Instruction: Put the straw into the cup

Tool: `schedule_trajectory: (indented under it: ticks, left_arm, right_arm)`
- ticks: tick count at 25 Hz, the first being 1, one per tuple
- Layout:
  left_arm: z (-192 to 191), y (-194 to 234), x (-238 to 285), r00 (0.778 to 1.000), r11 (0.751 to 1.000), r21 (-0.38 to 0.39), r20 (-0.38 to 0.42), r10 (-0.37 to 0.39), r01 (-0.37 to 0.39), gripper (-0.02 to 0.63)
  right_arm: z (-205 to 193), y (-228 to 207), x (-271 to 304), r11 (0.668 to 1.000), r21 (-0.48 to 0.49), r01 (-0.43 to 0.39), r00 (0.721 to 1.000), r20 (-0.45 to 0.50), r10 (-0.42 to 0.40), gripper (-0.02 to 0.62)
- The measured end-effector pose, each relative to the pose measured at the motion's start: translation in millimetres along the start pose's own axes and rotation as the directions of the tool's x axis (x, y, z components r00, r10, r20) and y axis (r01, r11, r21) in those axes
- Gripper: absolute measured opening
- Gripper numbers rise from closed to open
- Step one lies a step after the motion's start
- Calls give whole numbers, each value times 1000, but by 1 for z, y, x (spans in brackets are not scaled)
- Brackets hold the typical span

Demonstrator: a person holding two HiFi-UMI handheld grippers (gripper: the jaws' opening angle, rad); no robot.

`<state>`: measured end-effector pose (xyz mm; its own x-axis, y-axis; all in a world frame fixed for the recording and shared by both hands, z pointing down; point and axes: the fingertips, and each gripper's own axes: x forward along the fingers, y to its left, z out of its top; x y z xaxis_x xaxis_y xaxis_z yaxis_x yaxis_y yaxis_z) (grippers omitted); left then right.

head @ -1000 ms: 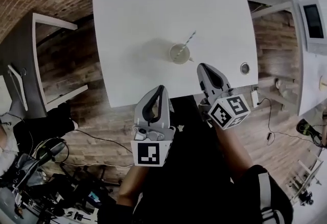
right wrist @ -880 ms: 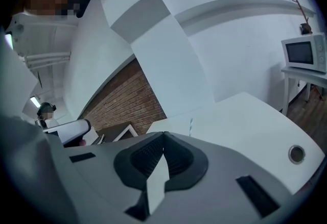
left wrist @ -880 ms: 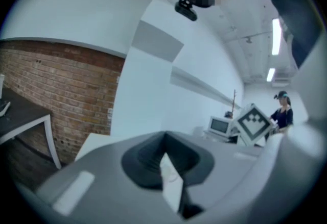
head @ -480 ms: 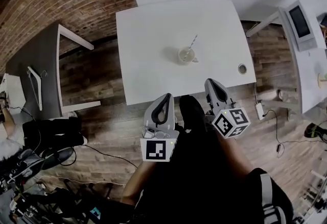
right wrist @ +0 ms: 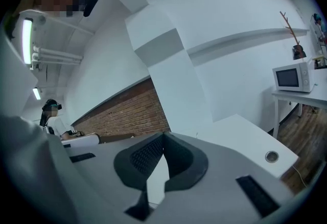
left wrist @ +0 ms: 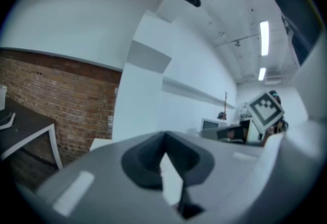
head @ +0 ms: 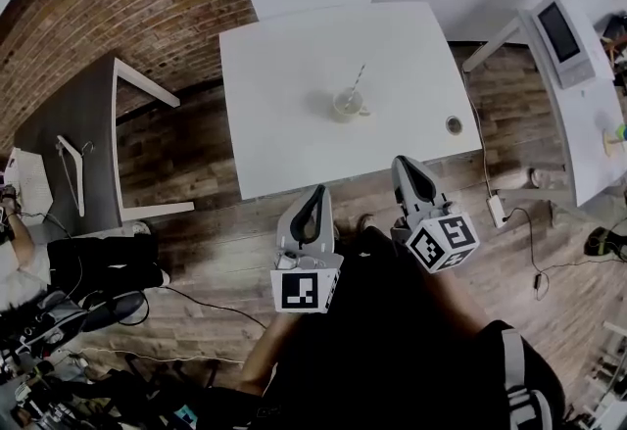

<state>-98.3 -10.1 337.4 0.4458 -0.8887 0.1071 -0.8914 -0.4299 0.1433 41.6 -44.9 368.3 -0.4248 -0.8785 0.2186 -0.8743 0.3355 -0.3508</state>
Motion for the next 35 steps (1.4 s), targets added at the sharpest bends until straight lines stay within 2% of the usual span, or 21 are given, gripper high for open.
schedule_trajectory:
  ticks: [5,8,14,22,35]
  left_arm:
    - [-1,-14,1,1000,1000,-4,-4,2,-2,5]
    - [-7,-23,2,999,1000,24,-33,3,-2,5]
    - [-3,-40,15,1000,1000,25,-27,12,-11,5]
    - [-2,-59,26,1000,999,51,-29,13,-12,5]
    - [-1,-65,30,1000,998,66,-29,11,-9,5]
  right_arm:
    - [6,-6,-11,1000,-14,-8,1000,12,9,6]
    - [11,-9,-18,999,-23,-25,1000,13,25,6]
    - [16,-18,-28,997,-59,-41,999,1,41,6]
    - [13,-35,-39,997,-52,-61,998,-9,60,6]
    - [18,-31,-38,993,-78,-92,996,10,93,6]
